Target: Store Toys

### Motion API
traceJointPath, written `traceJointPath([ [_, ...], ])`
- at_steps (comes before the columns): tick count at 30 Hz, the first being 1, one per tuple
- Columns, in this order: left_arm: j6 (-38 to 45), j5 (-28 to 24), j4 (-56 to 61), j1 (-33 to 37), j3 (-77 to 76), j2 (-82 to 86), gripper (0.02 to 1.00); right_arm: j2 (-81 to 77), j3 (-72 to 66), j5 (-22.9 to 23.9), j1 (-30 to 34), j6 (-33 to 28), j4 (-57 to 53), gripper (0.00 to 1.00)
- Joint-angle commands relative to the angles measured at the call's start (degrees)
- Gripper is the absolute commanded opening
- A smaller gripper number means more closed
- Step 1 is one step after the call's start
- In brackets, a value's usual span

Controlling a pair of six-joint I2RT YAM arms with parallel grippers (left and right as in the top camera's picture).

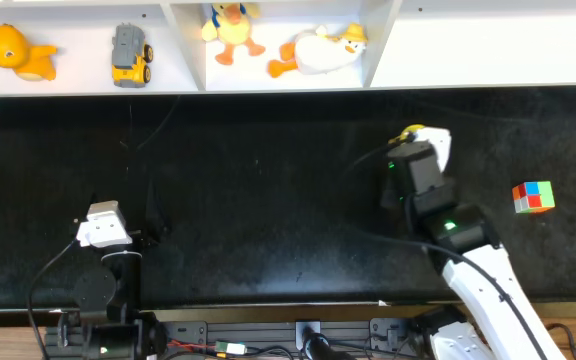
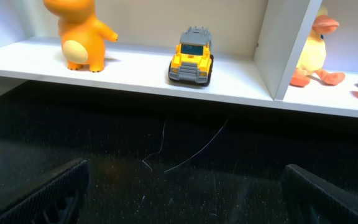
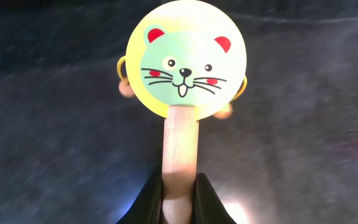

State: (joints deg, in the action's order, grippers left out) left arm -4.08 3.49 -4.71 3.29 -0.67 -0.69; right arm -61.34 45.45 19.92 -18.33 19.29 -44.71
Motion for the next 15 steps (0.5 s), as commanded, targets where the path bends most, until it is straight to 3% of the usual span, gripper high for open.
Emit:
traceJointPath([
  [1, 1.1, 0.3, 0.1, -0.4, 0.2, 0.5, 0.998, 0.6, 0.0, 0.9, 4.2, -7.7, 3.3, 0.097],
  [15, 1.1, 0.3, 0.1, -0.4, 0.2, 0.5, 0.998, -13.7, 12.7, -1.8, 12.3, -21.4, 9.3, 0.086],
])
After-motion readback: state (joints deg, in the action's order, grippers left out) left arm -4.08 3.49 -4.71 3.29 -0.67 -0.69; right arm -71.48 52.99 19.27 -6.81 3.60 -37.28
